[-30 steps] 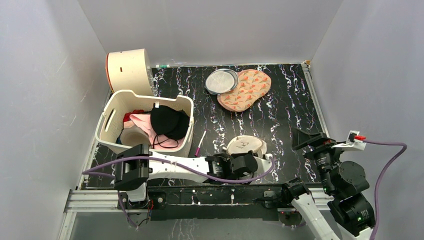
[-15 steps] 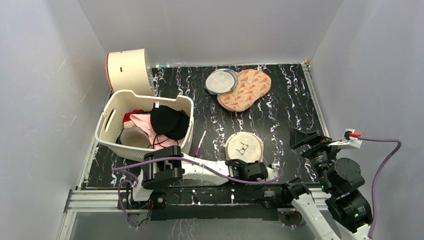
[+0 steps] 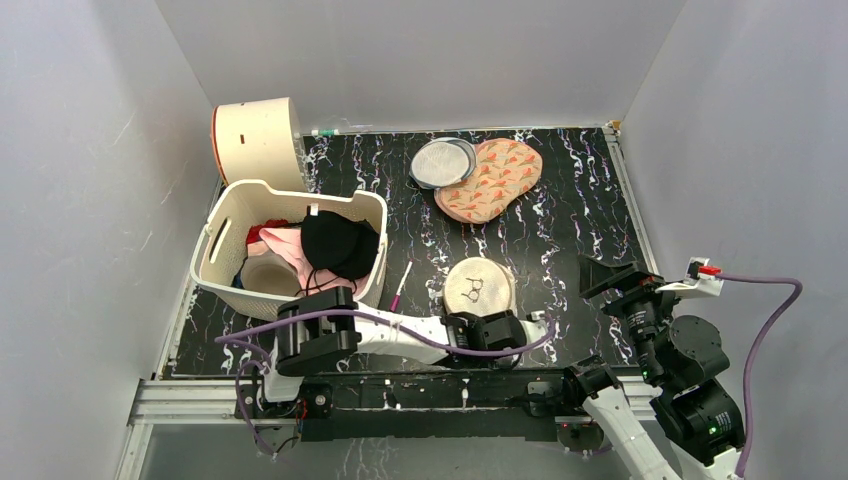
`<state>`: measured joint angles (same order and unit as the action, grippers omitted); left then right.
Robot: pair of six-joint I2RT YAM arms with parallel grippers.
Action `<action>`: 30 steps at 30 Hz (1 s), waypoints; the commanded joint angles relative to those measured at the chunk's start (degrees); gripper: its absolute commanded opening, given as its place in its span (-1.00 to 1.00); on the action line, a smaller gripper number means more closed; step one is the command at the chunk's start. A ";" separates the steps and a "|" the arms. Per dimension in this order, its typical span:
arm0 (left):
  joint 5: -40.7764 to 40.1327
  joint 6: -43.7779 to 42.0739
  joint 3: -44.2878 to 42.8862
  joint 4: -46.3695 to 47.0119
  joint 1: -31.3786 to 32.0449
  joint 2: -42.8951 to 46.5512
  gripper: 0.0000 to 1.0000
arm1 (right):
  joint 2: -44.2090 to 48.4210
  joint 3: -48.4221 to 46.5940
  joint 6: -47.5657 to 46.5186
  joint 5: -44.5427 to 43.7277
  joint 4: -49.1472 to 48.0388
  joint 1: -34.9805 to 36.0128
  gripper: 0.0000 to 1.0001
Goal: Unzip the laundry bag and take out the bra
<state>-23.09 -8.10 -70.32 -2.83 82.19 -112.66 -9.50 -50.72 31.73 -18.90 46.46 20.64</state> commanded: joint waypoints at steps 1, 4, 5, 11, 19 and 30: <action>3.07 4.18 2.51 0.44 -1.54 5.82 -0.12 | -0.85 0.27 -0.70 0.23 -2.86 0.45 0.96; 4.20 5.62 4.12 2.42 -2.75 10.69 0.12 | -0.94 0.35 -0.77 0.35 -2.94 0.45 0.96; 4.42 6.35 5.01 3.37 -3.27 12.32 0.38 | -0.96 0.36 -0.79 0.35 -2.95 0.45 0.96; 11.58 13.09 12.13 10.05 -9.21 23.27 0.92 | -1.61 0.42 -0.96 0.61 -3.13 0.45 0.96; 15.38 20.91 18.67 14.38 -18.03 34.82 0.97 | -2.99 0.67 -1.31 1.24 -3.56 0.41 0.96; 9.53 27.35 15.38 7.02 -41.42 57.06 0.97 | -5.03 0.81 -2.57 3.75 -4.64 0.41 0.96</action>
<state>-10.41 17.65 -49.84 6.20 46.17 -63.33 -13.45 -49.98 30.83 -16.60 46.00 20.64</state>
